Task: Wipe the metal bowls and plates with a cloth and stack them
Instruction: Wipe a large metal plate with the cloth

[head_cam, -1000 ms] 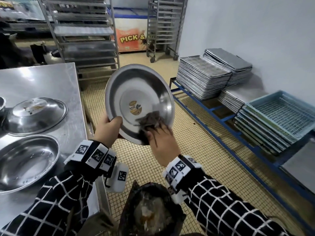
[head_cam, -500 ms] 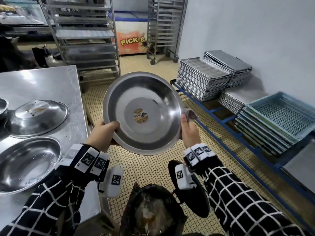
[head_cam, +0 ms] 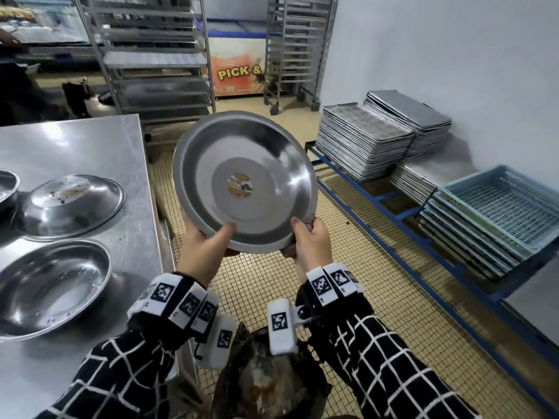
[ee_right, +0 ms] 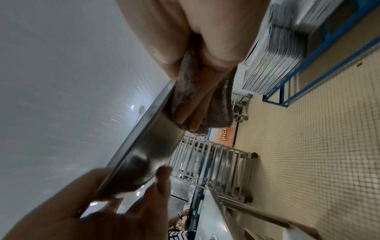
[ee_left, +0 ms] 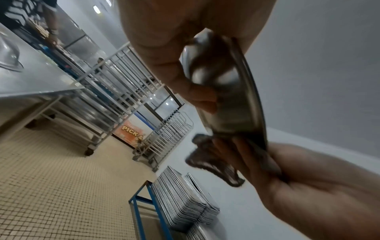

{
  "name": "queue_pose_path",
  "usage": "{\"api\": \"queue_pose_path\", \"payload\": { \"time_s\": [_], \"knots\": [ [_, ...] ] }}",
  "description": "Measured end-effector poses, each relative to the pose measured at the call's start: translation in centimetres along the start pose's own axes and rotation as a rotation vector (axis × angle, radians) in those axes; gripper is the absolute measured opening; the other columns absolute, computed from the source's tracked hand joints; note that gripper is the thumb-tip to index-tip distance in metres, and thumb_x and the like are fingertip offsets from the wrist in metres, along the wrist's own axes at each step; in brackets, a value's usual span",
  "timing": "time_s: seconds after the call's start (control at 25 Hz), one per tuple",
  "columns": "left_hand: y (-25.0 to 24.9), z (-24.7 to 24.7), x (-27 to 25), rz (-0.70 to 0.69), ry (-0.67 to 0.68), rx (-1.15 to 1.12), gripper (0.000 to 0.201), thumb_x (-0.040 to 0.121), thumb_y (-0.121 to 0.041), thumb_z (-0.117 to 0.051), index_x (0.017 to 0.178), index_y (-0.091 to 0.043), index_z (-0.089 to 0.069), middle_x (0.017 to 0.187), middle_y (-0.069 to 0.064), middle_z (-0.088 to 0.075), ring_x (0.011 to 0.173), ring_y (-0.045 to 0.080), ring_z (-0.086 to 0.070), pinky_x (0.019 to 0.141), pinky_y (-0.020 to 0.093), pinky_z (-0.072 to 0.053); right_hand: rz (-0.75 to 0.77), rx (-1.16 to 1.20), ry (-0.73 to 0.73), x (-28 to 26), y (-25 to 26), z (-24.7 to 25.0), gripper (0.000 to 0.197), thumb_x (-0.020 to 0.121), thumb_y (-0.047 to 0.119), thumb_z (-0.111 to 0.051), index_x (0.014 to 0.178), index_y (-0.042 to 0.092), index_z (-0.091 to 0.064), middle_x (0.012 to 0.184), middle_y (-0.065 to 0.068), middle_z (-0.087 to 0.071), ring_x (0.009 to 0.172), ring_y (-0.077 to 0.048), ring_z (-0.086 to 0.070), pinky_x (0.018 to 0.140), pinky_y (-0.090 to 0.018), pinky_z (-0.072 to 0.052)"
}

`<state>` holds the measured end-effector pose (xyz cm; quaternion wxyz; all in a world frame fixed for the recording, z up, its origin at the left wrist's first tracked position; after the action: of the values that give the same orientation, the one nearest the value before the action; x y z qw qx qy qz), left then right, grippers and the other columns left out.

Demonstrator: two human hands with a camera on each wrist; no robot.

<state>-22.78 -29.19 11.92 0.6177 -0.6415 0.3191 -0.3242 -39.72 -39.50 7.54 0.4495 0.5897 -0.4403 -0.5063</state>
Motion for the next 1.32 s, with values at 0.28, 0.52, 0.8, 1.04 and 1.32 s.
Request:
{"api": "queue_pose_path", "payload": {
  "time_s": [0.28,0.52,0.8,1.04,1.32],
  "knots": [
    [0.2,2.0,1.3,0.093,-0.080,-0.068,0.025,0.088,0.000,-0.055,0.090,-0.025,-0.055,0.089,0.005,-0.063,0.084,0.026,-0.065,0.071,0.039,-0.054,0.014,0.070,0.072,-0.2,-0.7,0.3,0.021,0.100,0.034,-0.042,0.114,0.026,-0.055,0.111,-0.002,-0.063,0.100,-0.020,-0.063,0.081,-0.037,-0.057],
    [0.4,4.5,3.6,0.071,-0.030,0.202,0.022,0.090,-0.005,-0.054,0.082,-0.025,-0.054,0.079,0.004,-0.060,0.075,0.027,-0.058,0.062,0.034,-0.047,0.400,-0.578,0.187,-1.0,4.6,1.8,0.029,0.101,0.033,-0.036,0.118,0.018,-0.055,0.083,0.003,-0.062,0.070,-0.003,-0.059,0.057,-0.019,-0.052],
    [0.1,3.1,3.5,0.007,-0.010,0.160,0.009,0.095,-0.020,-0.055,0.091,-0.026,-0.060,0.085,-0.003,-0.065,0.079,0.013,-0.061,0.069,0.027,-0.047,0.744,-1.206,0.718,-6.1,-3.4,-5.5,0.066,0.095,0.057,-0.006,0.144,0.023,-0.036,0.151,0.004,-0.036,0.146,-0.014,-0.011,0.119,-0.039,-0.007],
    [1.2,2.7,2.9,-0.007,0.016,0.149,0.019,0.094,-0.014,-0.055,0.087,-0.030,-0.062,0.080,-0.006,-0.067,0.074,0.010,-0.064,0.070,0.030,-0.052,0.744,-1.532,0.414,2.3,-2.0,0.2,0.072,0.089,0.051,-0.001,0.138,0.022,-0.045,0.148,0.005,-0.041,0.146,-0.013,-0.010,0.118,-0.039,0.003],
    [-0.4,2.5,3.5,-0.060,-0.081,0.131,0.017,0.095,-0.015,-0.052,0.096,-0.030,-0.058,0.085,-0.010,-0.063,0.077,0.006,-0.058,0.062,0.017,-0.043,0.693,-1.065,0.482,-3.1,-3.2,-3.4,0.045,0.102,0.035,-0.027,0.142,0.021,-0.041,0.152,0.002,-0.032,0.145,-0.011,-0.010,0.118,-0.030,0.000]
  ]
}}
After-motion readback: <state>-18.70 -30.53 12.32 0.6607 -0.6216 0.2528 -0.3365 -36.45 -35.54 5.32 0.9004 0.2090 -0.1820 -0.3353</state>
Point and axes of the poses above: each hand's wrist, its own x-axis towards the middle knuckle, its own z-axis out of the back of the hand, y = z × x, the point moved 6 cm from there along x, towards the middle knuckle
